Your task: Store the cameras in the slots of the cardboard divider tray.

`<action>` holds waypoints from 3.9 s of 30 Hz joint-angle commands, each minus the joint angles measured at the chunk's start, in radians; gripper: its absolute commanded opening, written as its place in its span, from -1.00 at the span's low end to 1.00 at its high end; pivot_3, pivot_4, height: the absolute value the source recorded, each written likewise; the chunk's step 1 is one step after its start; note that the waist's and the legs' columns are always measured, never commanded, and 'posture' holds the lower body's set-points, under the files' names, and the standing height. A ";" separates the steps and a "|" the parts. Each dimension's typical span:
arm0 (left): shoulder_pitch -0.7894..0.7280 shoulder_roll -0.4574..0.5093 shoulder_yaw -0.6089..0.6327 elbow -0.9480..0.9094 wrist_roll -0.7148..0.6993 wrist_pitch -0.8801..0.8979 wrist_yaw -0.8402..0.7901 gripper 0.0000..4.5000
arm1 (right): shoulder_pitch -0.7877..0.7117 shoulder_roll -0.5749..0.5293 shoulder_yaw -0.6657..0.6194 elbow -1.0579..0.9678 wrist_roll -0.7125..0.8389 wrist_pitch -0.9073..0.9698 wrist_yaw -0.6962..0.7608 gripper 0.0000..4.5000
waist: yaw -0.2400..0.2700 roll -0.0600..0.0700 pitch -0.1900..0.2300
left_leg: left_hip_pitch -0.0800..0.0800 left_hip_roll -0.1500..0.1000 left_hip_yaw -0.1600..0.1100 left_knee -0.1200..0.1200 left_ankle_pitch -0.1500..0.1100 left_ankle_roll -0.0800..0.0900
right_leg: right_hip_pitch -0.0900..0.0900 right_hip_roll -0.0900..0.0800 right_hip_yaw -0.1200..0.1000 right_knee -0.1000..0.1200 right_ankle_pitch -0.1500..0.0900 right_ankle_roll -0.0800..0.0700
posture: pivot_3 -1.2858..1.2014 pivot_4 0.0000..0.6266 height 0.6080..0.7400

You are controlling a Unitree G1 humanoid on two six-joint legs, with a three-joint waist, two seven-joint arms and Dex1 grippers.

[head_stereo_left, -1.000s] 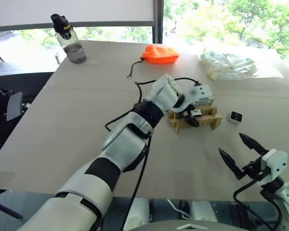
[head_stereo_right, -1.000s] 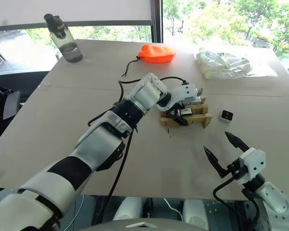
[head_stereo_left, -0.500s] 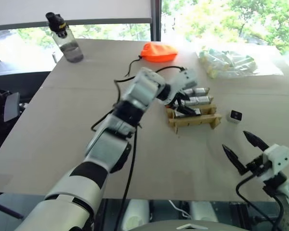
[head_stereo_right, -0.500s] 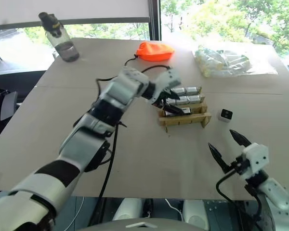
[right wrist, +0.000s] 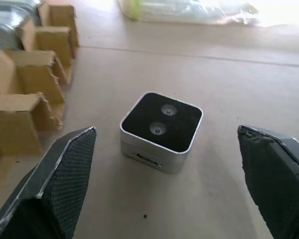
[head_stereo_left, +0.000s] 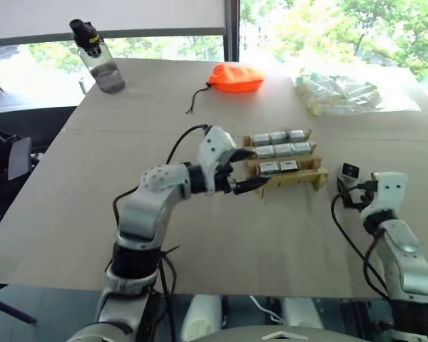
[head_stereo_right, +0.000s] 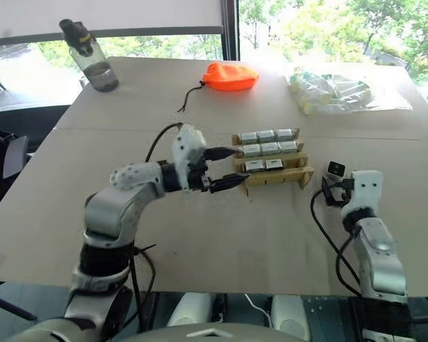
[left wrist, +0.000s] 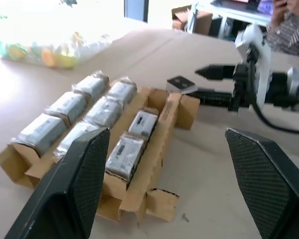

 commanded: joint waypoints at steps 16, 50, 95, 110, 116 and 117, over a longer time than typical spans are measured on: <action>0.093 0.243 -0.058 -0.057 -0.160 -0.192 -0.128 0.74 | -0.076 0.102 0.017 0.062 -0.044 -0.061 -0.093 -0.21 | -0.024 0.001 0.000 | 0.002 0.000 0.001 -0.002 0.000 -0.001 | 0.000 0.001 0.001 0.000 0.000 0.000 | 0.03 -0.52 0.78; -0.639 0.049 -0.360 0.934 0.046 -0.535 -0.493 0.74 | -0.384 -0.735 0.315 0.345 -0.644 -1.303 0.431 -0.21 | -0.022 -0.002 0.008 | 0.001 -0.003 0.011 -0.003 0.000 -0.001 | -0.001 0.002 -0.003 -0.003 0.000 0.001 | 0.03 -0.52 0.78; -0.877 -0.154 -0.340 1.342 0.288 -0.621 -0.519 -0.41 | -0.390 -0.694 0.379 0.446 -0.456 -1.214 0.358 0.99 | 0.003 -0.005 0.014 | -0.002 -0.003 0.009 -0.003 0.001 -0.001 | -0.001 0.001 -0.007 -0.005 -0.001 0.001 | 0.03 -0.52 0.78; -0.997 -0.260 -0.301 1.566 0.340 -0.610 -0.290 -0.41 | 0.235 -0.408 0.141 -0.113 0.336 -0.505 0.332 0.99 | -0.001 -0.005 0.015 | 0.000 -0.002 0.003 -0.003 0.001 -0.001 | 0.000 0.002 -0.007 -0.003 -0.001 0.001 | 0.03 -0.52 0.78; -1.005 -0.287 -0.306 1.608 0.367 -0.621 -0.254 -0.41 | 0.340 -0.261 0.122 -0.216 0.316 -0.463 0.295 0.99 | 0.000 -0.005 0.015 | -0.002 -0.004 0.001 -0.002 0.000 0.000 | -0.001 0.000 -0.007 -0.004 -0.001 0.002 | 0.03 -0.52 0.78; -1.003 -0.290 -0.311 1.610 0.375 -0.629 -0.253 -0.41 | 0.352 -0.248 0.124 -0.227 0.310 -0.457 0.296 0.99 | -0.001 -0.005 0.015 | -0.002 -0.004 0.001 -0.002 0.000 0.000 | -0.001 0.000 -0.007 -0.004 -0.001 0.002 | 0.03 -0.52 0.78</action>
